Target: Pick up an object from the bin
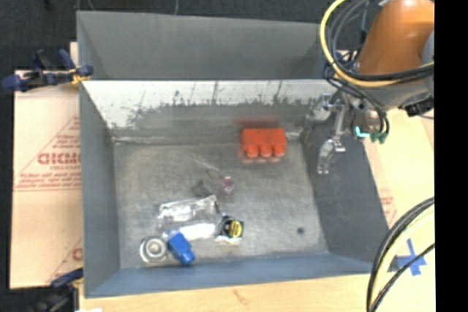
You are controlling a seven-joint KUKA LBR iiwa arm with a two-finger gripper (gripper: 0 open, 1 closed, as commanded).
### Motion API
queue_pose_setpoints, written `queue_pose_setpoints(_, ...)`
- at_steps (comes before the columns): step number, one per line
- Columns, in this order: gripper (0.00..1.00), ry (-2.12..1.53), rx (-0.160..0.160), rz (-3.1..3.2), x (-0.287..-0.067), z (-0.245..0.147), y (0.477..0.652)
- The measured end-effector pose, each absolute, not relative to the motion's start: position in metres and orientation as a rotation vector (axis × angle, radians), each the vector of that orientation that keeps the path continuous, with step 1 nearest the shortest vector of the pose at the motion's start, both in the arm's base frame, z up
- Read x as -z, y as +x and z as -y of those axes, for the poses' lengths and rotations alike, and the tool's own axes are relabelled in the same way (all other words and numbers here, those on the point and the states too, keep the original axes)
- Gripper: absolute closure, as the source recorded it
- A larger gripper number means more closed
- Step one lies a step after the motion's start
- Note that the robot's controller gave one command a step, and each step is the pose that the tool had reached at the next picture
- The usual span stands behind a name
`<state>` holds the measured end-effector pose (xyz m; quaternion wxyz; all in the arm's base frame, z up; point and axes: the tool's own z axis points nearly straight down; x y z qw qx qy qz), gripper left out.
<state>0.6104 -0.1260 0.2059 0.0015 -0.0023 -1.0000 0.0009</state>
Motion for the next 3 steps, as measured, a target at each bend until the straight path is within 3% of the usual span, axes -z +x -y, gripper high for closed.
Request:
queue_pose_setpoints(1, 0.00, 0.295, -0.006, 3.160, -0.100, 0.051, 0.642)
queue_pose_setpoints(2, 0.00, 0.754, -0.006, 3.060, -0.132, 0.064, 0.651)
queue_pose_setpoints(3, 0.00, 0.585, -0.002, 3.112, -0.100, 0.063, 0.657)
